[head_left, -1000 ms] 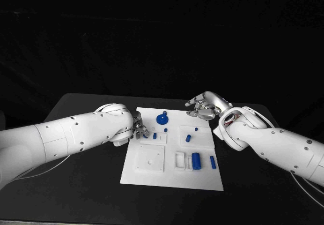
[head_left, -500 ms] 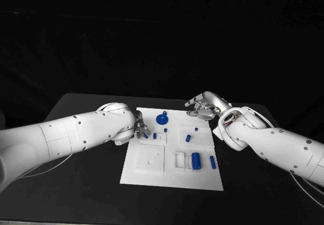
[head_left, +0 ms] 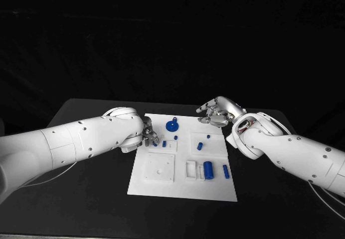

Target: Assemble the parts on the task board

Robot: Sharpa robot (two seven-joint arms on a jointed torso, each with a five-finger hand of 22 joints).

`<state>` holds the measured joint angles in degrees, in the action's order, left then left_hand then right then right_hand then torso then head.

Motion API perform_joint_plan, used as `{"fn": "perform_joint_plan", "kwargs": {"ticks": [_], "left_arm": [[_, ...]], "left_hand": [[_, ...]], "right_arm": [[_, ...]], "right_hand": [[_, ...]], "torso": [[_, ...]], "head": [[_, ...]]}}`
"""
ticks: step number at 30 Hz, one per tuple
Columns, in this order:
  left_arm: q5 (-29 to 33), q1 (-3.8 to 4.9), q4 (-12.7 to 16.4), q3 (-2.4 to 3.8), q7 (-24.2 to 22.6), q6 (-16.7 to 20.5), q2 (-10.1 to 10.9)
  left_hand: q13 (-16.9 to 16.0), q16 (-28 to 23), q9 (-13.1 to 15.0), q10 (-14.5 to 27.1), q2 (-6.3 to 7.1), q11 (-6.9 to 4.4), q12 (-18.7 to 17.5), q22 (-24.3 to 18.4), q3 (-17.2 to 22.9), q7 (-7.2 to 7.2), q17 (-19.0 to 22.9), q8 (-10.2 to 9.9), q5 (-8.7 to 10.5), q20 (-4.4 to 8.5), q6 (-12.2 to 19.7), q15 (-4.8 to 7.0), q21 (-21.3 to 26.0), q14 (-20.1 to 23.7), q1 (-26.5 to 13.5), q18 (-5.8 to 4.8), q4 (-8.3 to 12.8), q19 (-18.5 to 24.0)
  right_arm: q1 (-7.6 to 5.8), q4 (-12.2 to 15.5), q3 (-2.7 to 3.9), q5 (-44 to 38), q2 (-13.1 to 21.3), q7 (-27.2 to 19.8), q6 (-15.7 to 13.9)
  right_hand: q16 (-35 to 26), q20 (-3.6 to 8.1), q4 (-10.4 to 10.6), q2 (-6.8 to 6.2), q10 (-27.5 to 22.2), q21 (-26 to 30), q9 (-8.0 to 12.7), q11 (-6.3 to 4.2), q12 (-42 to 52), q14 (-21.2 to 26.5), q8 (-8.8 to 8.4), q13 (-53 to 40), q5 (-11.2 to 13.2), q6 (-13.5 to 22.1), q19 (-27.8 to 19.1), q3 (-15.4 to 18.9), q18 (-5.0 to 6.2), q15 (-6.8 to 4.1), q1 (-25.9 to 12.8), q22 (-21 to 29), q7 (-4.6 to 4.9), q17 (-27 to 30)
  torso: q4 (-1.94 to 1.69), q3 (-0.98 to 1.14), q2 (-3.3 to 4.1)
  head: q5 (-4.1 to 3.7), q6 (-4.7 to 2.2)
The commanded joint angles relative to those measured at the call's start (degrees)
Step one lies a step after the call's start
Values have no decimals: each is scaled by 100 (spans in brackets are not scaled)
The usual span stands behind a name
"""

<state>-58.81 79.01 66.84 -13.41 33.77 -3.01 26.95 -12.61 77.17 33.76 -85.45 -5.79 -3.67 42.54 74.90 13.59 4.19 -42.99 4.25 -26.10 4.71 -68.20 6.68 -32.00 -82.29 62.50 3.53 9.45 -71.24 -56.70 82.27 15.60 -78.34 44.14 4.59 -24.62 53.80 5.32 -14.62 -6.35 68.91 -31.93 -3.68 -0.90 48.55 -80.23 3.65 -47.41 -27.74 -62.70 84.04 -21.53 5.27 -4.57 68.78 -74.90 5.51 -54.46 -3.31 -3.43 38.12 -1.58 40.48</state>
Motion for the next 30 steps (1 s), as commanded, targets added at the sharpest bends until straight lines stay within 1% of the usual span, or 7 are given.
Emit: {"fn": "perform_joint_plan", "kwargs": {"ticks": [1,8,11,19,27,30], "left_arm": [[-45,-56,24,-35,66,-417,-13],[-135,-56,29,-35,118,-438,12],[-169,-56,31,-35,138,-447,22],[-194,-56,34,-35,161,-430,31],[-198,-57,12,-34,155,-398,-2],[-195,-57,-10,-34,149,-398,-26]], "left_hand": [[-9,34,5,-137,-42,-113,-10,117,11,-664,-9,37,-28,-17,-1366,-17,-33,5,102,72,33,31],[-12,44,6,-138,-53,-114,-5,118,19,-663,-27,37,-46,-20,-1367,-17,-40,2,118,76,36,31],[-13,51,9,-138,-79,-115,2,118,32,-664,-37,39,-73,-23,-1370,-16,-46,2,105,81,24,29],[-10,53,15,-138,-81,-115,1,117,44,-664,-37,40,-75,-26,-1368,-15,-51,3,93,86,29,31],[-5,50,23,-138,-96,-115,-2,117,52,-664,-32,39,-58,-32,-1362,-13,-55,5,78,95,17,32],[-1,46,32,-138,-118,-115,0,116,46,-665,-27,42,13,-38,-1360,-13,-56,6,61,101,-14,32]], "right_arm": [[2,12,3,-11,3,-42,80],[2,10,3,-11,5,-44,80],[2,9,3,-11,2,-45,80],[2,6,3,-11,-7,-47,81],[2,1,3,-11,-17,-50,82],[2,0,3,-11,-18,-50,83]], "right_hand": [[-33,47,0,-25,-10,-15,8,-18,-21,-23,-11,4,-30,3,191,-21,34,-14,-14,-358,18,-3],[-31,47,2,-27,-11,-10,8,-18,-22,-24,-11,4,-42,1,189,-26,35,-15,-21,-356,19,-5],[-34,47,8,-29,-10,-29,7,-18,-22,-23,-11,3,-56,1,190,-24,33,-14,-31,-360,18,-2],[-37,47,5,-32,-12,-23,7,-18,-24,-21,-10,4,-69,2,188,-29,34,-15,-27,-358,18,0],[-38,48,3,-34,-12,-26,7,-19,-25,-21,-11,4,-84,1,188,-37,35,-15,-26,-358,18,0],[-38,48,3,-34,-12,-26,7,-19,-25,-21,-11,4,-84,1,188,-37,35,-15,-26,-358,18,0]], "torso": [[-4,-2,-6],[-9,-5,-6],[-11,-8,-6],[-9,-5,-4],[-3,-3,-4],[-3,0,-1]], "head": [[-4,8],[-11,10],[-19,8],[-13,5],[-8,-1],[-5,-3]]}}
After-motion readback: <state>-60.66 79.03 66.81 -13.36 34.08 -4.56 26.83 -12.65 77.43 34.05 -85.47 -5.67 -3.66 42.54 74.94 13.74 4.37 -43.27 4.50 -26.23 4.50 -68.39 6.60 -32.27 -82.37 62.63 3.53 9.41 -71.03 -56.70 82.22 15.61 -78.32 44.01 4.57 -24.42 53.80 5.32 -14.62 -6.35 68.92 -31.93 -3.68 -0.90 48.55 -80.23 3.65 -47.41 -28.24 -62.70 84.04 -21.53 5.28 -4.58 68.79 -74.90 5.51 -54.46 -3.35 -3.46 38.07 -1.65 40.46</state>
